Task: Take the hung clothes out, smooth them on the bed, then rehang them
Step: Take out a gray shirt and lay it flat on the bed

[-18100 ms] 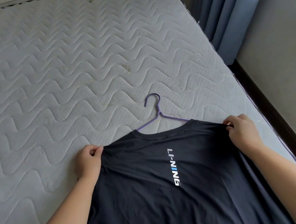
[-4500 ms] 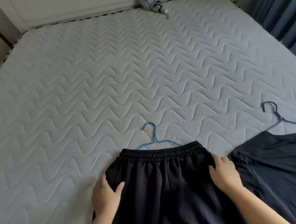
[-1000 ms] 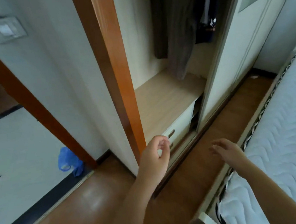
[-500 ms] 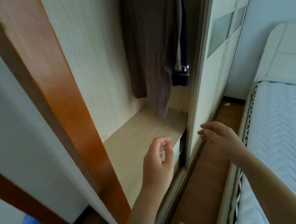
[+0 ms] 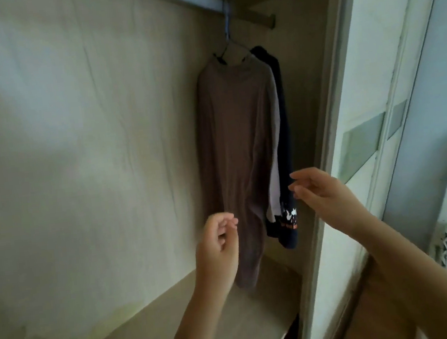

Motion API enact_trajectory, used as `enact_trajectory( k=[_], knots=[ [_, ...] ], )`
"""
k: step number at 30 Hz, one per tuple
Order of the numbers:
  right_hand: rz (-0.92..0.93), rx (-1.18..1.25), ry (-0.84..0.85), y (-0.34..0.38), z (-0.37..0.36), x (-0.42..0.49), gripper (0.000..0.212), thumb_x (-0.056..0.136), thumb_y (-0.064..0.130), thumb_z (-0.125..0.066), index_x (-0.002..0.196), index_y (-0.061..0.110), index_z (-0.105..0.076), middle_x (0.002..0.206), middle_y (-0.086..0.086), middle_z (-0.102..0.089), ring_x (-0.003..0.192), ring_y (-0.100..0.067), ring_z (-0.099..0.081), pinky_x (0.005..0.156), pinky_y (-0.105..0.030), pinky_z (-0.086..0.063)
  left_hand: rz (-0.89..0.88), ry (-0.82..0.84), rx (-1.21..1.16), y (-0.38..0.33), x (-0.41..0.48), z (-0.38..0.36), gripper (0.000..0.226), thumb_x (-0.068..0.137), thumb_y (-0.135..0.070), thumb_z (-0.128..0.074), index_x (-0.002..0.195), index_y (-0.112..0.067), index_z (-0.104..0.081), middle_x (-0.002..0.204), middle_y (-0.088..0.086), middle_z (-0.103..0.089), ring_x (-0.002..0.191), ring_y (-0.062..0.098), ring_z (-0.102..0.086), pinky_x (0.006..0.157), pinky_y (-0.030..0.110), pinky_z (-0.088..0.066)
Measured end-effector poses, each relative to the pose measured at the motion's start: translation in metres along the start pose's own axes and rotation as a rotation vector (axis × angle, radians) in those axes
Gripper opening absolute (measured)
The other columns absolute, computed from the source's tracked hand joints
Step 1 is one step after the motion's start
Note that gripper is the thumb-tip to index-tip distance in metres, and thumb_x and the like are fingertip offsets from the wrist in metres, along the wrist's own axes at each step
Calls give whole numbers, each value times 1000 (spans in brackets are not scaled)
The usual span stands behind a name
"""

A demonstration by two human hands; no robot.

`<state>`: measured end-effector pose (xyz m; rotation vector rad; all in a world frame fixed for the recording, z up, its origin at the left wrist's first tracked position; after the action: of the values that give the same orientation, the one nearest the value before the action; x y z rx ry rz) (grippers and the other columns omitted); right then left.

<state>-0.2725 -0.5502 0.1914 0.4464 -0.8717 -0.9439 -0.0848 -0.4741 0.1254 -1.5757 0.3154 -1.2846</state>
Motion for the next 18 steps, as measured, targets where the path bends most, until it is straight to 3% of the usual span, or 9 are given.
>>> enact_trajectory(
  k=[3, 5, 10, 15, 18],
  knots=[
    [69, -32, -16, 3, 24, 56, 26, 93, 20, -47, 119, 20, -51, 106, 2, -62, 98, -15, -60, 87, -27, -48, -76, -31, 53, -4, 48, -15, 30, 90, -9, -51, 90, -39, -51, 94, -17, -63, 93, -8, -58, 76, 1, -42],
    [114, -29, -49, 9, 34, 88, 27, 93, 20, -47, 120, 20, -49, 105, 4, -60, 96, -14, -60, 89, -30, -49, -118, -16, 76, -8, 78, -26, 28, 90, -11, -51, 91, -40, -51, 95, -19, -62, 96, -8, -57, 78, 1, -41],
    [191, 17, -133, 34, 45, 161, 34, 93, 21, -48, 126, 18, -42, 110, 4, -54, 81, 2, -51, 63, -9, -37, -168, 20, 89, -14, 145, -49, 29, 90, -13, -50, 93, -42, -50, 99, -17, -61, 99, 1, -59, 81, 5, -43],
    [215, -121, -312, 64, 62, 220, 48, 92, 26, -50, 135, 11, -34, 133, -8, -45, 112, -21, -52, 84, -28, -45, -202, -12, 38, -8, 194, -58, 30, 90, -10, -51, 91, -41, -52, 98, -16, -61, 99, 4, -60, 86, 17, -44],
    [156, -302, -242, 72, 55, 258, 42, 93, 27, -48, 129, 6, -40, 121, -13, -56, 103, -28, -58, 77, -33, -48, -196, -32, 29, -2, 217, -60, 31, 90, -10, -51, 92, -40, -52, 99, -13, -62, 98, 3, -60, 87, 19, -43]
  ],
)
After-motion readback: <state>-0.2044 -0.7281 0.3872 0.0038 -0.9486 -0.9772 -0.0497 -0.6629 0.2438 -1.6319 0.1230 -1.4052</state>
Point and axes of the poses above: each hand's wrist, its own x-axis towards the middle knuckle, its own z-axis out of the back of the hand, y = z × x, the point moved 9 cm from there along x, towards the middle knuckle
